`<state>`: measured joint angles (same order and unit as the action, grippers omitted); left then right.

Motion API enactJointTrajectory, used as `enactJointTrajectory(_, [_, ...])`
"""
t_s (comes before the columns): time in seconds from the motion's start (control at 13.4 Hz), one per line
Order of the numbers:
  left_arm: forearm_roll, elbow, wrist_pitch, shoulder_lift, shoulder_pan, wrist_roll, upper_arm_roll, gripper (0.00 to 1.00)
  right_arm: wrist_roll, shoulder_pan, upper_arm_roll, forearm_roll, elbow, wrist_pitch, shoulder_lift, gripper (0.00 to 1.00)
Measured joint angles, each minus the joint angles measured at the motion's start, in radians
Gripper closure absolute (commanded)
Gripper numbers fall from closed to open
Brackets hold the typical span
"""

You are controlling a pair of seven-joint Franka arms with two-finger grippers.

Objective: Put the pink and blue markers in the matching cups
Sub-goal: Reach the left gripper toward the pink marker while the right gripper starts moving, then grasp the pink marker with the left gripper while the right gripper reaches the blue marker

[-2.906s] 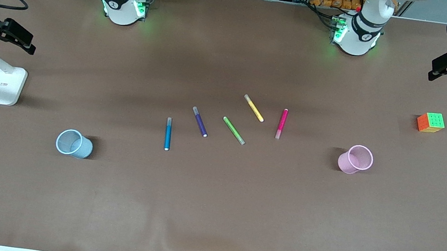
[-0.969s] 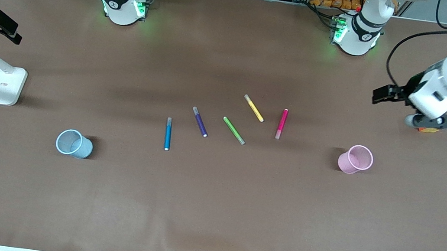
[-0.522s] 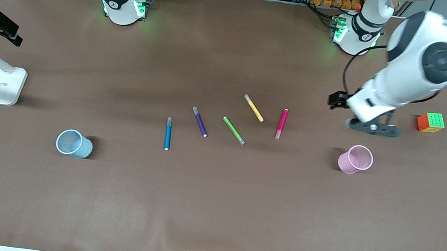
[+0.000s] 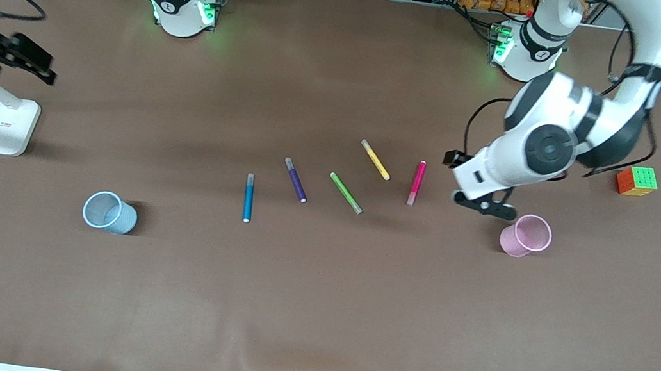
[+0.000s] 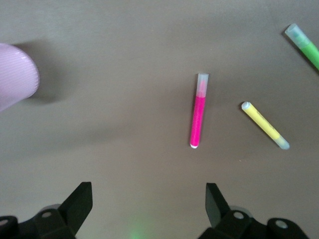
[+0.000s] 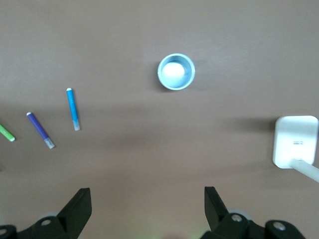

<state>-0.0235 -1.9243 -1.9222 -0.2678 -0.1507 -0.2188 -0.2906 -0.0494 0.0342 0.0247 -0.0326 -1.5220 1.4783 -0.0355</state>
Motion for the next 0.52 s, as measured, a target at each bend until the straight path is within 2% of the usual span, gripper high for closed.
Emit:
enactJointTrajectory(0.07, [0.005, 0.000, -0.026, -0.027, -0.005, 0.000, 0.000, 0.00, -0.001, 0.021, 0.001, 0.000, -0.002, 0.009, -0.020, 0.00])
enactJointTrajectory(0.3, [0.039, 0.013, -0.066, -0.105, -0.011, 0.001, 0.000, 0.13, -0.002, 0.061, 0.003, -0.003, -0.029, 0.050, -0.059, 0.00])
enactJointTrajectory(0.52, [0.053, 0.047, -0.072, -0.173, -0.028, 0.000, 0.000, 0.16, -0.002, 0.082, 0.004, -0.009, -0.066, 0.079, -0.068, 0.00])
